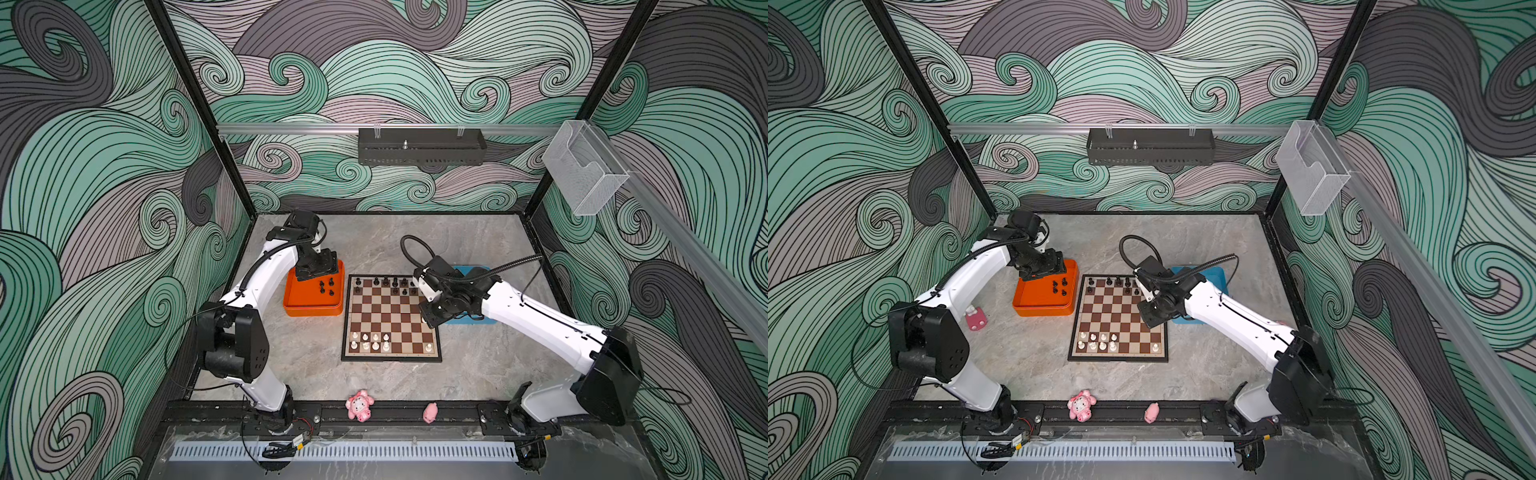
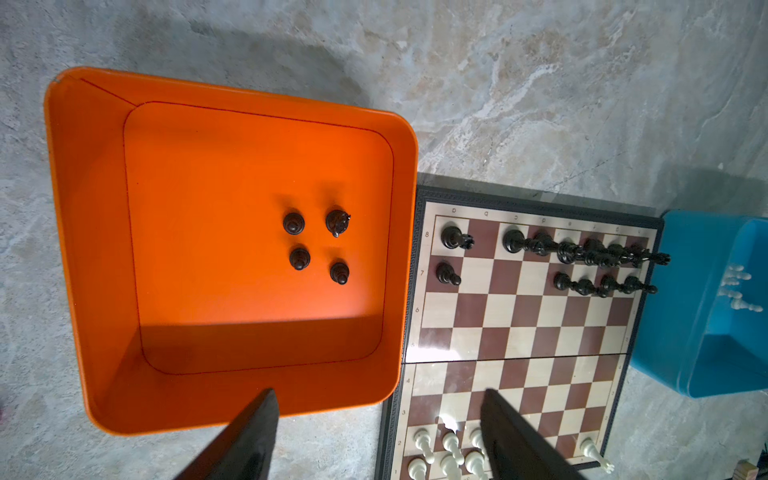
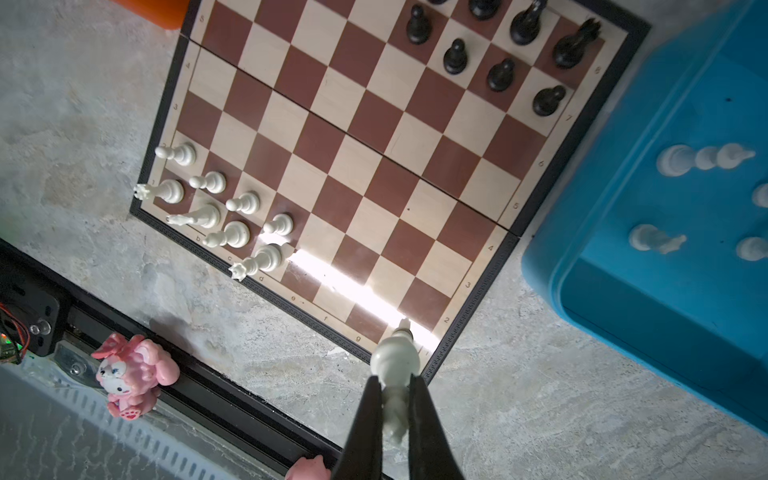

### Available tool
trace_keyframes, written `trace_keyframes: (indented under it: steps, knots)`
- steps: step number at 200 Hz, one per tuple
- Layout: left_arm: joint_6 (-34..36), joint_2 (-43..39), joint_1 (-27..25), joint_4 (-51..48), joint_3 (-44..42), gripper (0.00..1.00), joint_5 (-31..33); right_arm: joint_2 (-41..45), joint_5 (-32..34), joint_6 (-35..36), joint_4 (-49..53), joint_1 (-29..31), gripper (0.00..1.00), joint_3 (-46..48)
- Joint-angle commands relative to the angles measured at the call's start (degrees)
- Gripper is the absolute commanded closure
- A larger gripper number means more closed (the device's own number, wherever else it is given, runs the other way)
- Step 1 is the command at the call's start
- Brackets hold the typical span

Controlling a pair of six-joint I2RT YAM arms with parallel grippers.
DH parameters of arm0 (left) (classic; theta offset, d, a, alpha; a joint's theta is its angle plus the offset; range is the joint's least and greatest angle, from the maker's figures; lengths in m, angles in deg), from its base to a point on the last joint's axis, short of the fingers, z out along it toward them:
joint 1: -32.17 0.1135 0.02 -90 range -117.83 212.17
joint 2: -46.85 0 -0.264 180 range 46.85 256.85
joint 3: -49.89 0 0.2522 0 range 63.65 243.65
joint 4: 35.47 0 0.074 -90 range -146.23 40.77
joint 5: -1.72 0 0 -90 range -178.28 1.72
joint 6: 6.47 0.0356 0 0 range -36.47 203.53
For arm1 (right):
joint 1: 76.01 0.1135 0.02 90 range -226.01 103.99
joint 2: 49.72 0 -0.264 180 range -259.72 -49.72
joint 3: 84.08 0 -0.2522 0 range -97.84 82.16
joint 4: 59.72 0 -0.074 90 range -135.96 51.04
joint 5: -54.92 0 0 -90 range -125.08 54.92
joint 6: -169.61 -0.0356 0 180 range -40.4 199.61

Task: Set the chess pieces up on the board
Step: 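Lift the white piece with the right gripper and carry it over the board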

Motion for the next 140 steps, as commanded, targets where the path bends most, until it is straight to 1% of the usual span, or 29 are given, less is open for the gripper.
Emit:
trace_keyframes:
  steps: [1, 82, 140]
  knots:
    - [0.6, -1.8, 0.5, -1.6, -0.1, 0.21, -0.2, -2.2, 1.2, -2.0, -2.1, 1.9, 0.9, 1.2]
    - [0.7, -1.2, 1.8, -1.3, -0.8, 0.21, -0.4, -9.1, 0.4, -1.8, -5.2, 6.6, 0.9, 1.3]
    - [0.6, -1.1, 2.8, -0.8, -2.2, 0.21, -1.3, -11.1, -1.3, -1.7, -5.6, 8.4, 0.9, 2.3]
